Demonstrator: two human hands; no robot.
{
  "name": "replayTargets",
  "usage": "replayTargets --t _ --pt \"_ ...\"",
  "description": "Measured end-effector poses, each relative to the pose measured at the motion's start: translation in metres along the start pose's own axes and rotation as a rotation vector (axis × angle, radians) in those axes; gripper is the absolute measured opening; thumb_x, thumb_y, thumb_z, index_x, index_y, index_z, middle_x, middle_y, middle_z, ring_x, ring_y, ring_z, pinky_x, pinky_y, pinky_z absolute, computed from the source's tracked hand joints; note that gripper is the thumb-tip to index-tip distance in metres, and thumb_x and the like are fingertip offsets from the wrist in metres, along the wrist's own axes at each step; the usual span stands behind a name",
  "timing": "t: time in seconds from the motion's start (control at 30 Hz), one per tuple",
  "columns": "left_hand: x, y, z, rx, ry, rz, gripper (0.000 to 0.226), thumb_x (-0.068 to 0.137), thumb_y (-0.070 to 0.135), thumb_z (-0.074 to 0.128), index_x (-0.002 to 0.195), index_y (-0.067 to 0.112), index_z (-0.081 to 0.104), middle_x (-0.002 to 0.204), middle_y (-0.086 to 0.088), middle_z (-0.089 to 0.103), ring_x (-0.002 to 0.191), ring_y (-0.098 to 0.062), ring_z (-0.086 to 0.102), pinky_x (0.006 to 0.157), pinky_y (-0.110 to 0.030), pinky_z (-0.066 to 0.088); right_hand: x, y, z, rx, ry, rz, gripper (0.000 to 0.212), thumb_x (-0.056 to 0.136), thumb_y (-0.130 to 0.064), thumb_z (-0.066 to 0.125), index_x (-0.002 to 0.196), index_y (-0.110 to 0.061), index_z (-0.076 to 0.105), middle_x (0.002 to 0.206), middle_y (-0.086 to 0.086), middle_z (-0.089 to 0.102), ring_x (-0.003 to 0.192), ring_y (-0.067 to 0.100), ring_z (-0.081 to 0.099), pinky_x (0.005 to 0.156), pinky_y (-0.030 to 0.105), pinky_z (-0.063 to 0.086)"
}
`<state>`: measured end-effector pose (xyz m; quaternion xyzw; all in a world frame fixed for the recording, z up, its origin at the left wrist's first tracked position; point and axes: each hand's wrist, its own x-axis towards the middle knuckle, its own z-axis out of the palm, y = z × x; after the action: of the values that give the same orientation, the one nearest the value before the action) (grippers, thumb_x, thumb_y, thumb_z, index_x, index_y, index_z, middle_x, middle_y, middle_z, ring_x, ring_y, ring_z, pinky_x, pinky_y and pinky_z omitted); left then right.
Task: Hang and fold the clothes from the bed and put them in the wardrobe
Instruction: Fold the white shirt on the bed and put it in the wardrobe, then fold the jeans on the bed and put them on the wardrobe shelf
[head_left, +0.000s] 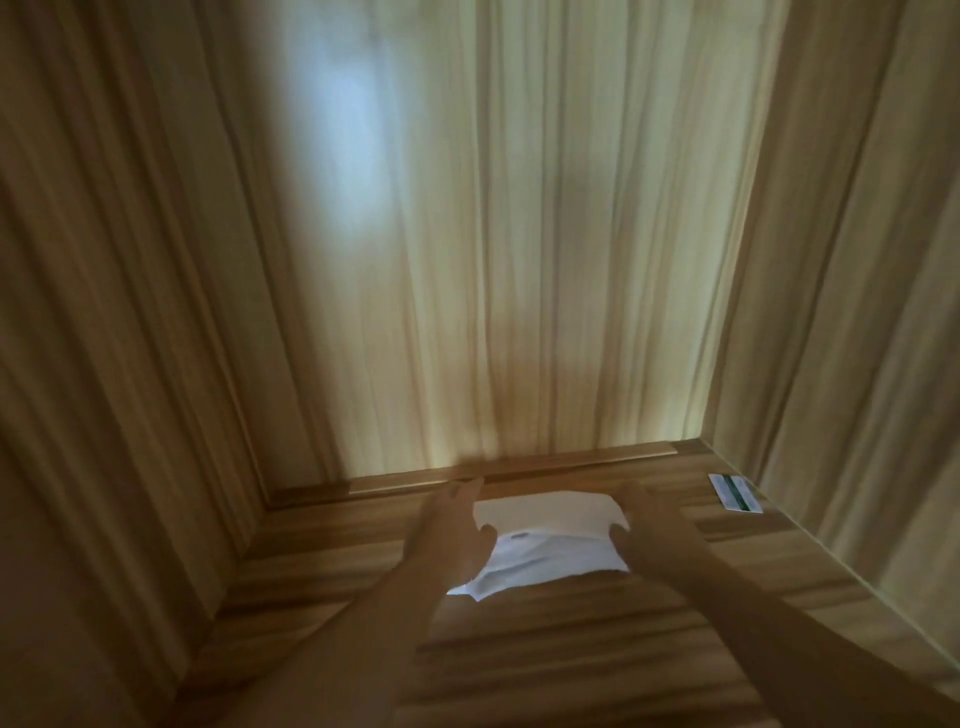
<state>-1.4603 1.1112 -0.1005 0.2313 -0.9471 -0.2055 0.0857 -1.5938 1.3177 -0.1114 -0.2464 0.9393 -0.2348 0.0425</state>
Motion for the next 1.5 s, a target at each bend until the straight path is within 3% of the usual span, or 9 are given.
replayTargets --t 0.17,0.4,0.63,0.87,1.07,1.2,1.33,1.43,1.5 --pt "-0.034 0.04 -0.031 0.138 0.031 0.281 0.06 0.091 0.033 0.054 0.148 0.032 0.034 0.153 0.007 0.035 0.138 -0.018 0.034 0.112 -0.038 0.031 -0.053 -0.03 -0.055 -0.127 0.126 -0.059 0.05 0.089 -0.035 0.056 0.135 -0.016 0.05 0.129 0.003 0.058 0.114 0.018 0.057 0.09 0.023 0.042" --pt "-0.088 0.056 -0.074 -0.059 0.043 0.443 0.06 0.093 0.03 0.055 0.149 0.028 0.035 0.153 0.003 0.037 0.14 -0.018 0.034 0.111 -0.032 0.029 -0.16 -0.067 -0.103 -0.121 0.258 0.061 0.057 0.088 -0.037 0.056 0.14 -0.02 0.041 0.133 0.006 0.049 0.121 0.024 0.051 0.095 0.032 0.044" --pt "-0.182 0.069 -0.088 -0.187 0.061 0.615 0.057 0.084 0.034 0.059 0.139 0.032 0.048 0.14 0.008 0.051 0.129 -0.018 0.046 0.103 -0.034 0.04 -0.312 -0.084 -0.11 -0.141 0.454 0.26 0.058 0.086 -0.046 0.056 0.138 -0.024 0.043 0.133 0.003 0.051 0.118 0.026 0.053 0.092 0.036 0.047" --pt "-0.273 0.069 -0.094 -0.044 0.005 0.763 0.06 0.083 0.041 0.06 0.14 0.035 0.046 0.142 0.008 0.049 0.13 -0.019 0.045 0.102 -0.034 0.04 -0.472 -0.076 -0.106 -0.292 0.51 0.531 0.063 0.086 -0.061 0.048 0.14 -0.029 0.039 0.137 -0.001 0.047 0.124 0.023 0.048 0.097 0.039 0.042" --pt "-0.365 0.076 -0.092 -0.09 -0.103 0.905 0.059 0.085 0.033 0.063 0.141 0.026 0.047 0.14 0.002 0.047 0.128 -0.019 0.046 0.094 -0.029 0.037 -0.597 -0.074 -0.083 -0.302 0.563 0.666 0.066 0.086 -0.063 0.048 0.141 -0.03 0.035 0.141 -0.003 0.044 0.127 0.021 0.044 0.1 0.039 0.039" --pt "-0.439 0.076 -0.077 -0.116 -0.257 1.002 0.058 0.084 0.023 0.068 0.139 0.015 0.049 0.137 -0.007 0.046 0.127 -0.024 0.044 0.1 -0.028 0.036 -0.69 -0.086 -0.045 -0.224 0.594 0.772 0.062 0.086 -0.062 0.049 0.139 -0.03 0.038 0.136 -0.003 0.046 0.124 0.021 0.046 0.098 0.039 0.039" --pt "-0.507 0.089 -0.065 -0.147 -0.32 1.158 0.057 0.085 0.029 0.066 0.139 0.022 0.049 0.138 0.001 0.045 0.13 -0.02 0.042 0.1 -0.025 0.034 -0.787 -0.111 -0.015 -0.179 0.661 0.962 0.061 0.087 -0.06 0.049 0.139 -0.03 0.037 0.135 -0.004 0.046 0.123 0.02 0.046 0.095 0.037 0.04" --pt "-0.56 0.089 -0.055 -0.115 -0.319 1.296 0.059 0.083 0.037 0.06 0.139 0.027 0.047 0.139 0.005 0.047 0.128 -0.019 0.044 0.102 -0.037 0.041 -0.852 -0.142 0.02 -0.141 0.725 1.107 0.06 0.087 -0.058 0.049 0.138 -0.03 0.038 0.135 -0.004 0.047 0.122 0.02 0.047 0.096 0.039 0.041" --pt "-0.595 0.078 -0.049 -0.075 -0.325 1.397 0.06 0.082 0.042 0.057 0.14 0.032 0.045 0.141 0.009 0.047 0.127 -0.018 0.044 0.1 -0.038 0.042 -0.888 -0.171 0.047 -0.131 0.76 1.208 0.061 0.086 -0.058 0.05 0.138 -0.03 0.039 0.136 -0.002 0.048 0.122 0.021 0.048 0.097 0.04 0.042"
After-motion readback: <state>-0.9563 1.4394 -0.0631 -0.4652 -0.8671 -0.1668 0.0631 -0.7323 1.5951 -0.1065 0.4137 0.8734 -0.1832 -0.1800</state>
